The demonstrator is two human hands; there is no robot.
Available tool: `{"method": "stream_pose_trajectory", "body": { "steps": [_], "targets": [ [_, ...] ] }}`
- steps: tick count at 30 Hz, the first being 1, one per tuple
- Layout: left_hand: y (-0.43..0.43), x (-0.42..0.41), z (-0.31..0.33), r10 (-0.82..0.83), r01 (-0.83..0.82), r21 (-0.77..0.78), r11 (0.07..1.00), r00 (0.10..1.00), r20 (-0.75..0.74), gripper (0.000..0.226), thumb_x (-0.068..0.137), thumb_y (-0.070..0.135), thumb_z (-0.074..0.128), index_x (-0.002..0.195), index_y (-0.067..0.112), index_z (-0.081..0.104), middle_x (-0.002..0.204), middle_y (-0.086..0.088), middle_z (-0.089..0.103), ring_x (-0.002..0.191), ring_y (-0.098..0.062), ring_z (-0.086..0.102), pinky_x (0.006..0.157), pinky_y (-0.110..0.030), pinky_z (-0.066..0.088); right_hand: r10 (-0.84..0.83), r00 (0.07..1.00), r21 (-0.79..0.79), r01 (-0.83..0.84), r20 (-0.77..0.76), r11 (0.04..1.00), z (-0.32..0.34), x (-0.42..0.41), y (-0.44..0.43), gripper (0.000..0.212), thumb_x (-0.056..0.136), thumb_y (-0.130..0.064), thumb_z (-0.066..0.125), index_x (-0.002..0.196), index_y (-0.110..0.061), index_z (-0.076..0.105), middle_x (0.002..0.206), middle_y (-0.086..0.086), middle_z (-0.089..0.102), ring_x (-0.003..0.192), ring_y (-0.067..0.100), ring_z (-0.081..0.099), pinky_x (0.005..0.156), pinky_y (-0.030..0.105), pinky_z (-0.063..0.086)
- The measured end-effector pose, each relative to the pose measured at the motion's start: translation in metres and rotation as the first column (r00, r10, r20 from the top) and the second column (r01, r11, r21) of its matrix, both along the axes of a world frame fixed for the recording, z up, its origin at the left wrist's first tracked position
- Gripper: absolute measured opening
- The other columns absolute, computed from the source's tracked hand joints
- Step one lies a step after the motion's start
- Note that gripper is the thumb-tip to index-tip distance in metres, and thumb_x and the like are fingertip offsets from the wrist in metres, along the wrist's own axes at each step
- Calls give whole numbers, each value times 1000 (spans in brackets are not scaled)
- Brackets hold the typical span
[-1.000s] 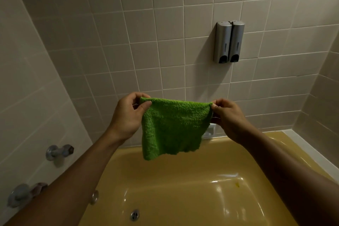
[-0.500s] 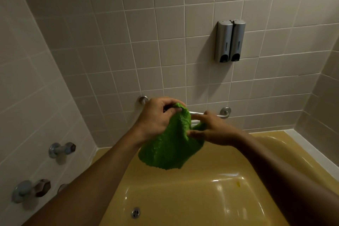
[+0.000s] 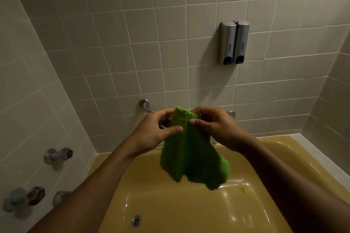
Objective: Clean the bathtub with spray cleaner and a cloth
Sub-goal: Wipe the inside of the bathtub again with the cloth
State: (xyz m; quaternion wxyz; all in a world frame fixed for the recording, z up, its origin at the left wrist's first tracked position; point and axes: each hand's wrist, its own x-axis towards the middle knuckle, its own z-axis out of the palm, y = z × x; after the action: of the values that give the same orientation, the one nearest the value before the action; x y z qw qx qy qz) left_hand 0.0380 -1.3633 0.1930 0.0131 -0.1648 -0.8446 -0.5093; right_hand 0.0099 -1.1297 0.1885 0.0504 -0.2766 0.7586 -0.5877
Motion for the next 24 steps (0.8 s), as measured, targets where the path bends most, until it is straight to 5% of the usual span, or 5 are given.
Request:
{"method": "stream_pose_trajectory", "body": {
  "steps": [4,10,17,21,24],
  "targets": [
    [21,7,-36,-40,56,-103,993,989,144,22,95,19,69,109,35,62,106,16,63,88,11,61,70,-9,47,-20,1000,17,20,7,1000,8,-2,19,18,84,-40,64,99,-35,73,105,2,71,104,21,70,87,44,62],
    [48,4,-74,-3,-32,140,990,971,241,25,98,23,64,122,18,66,114,-3,75,106,-16,72,91,-43,62,-179,983,157,172,32,973,1,2,75,13,89,-31,69,99,-26,76,99,5,73,98,24,71,81,47,63],
    [84,3,-75,27,-29,79,996,999,33,12,98,18,67,107,20,74,98,0,76,91,-13,73,81,-38,62,-350,918,195,314,188,929,-31,33,136,11,98,-17,63,102,-12,72,100,8,73,97,23,69,70,26,56],
    [104,4,-64,-115,109,-74,991,990,-79,13,99,20,67,107,24,76,96,7,73,91,-5,67,76,-22,54,-425,875,304,350,230,886,-43,57,160,10,98,-10,62,104,-11,70,100,7,74,95,22,72,80,35,62],
    [125,7,-55,-235,188,-289,939,962,-140,16,97,23,69,111,27,77,101,9,72,95,-5,63,82,-29,54,-504,861,467,416,75,780,-48,76,171,20,92,-7,68,110,-17,65,106,4,69,97,18,68,87,40,61]
  ]
}}
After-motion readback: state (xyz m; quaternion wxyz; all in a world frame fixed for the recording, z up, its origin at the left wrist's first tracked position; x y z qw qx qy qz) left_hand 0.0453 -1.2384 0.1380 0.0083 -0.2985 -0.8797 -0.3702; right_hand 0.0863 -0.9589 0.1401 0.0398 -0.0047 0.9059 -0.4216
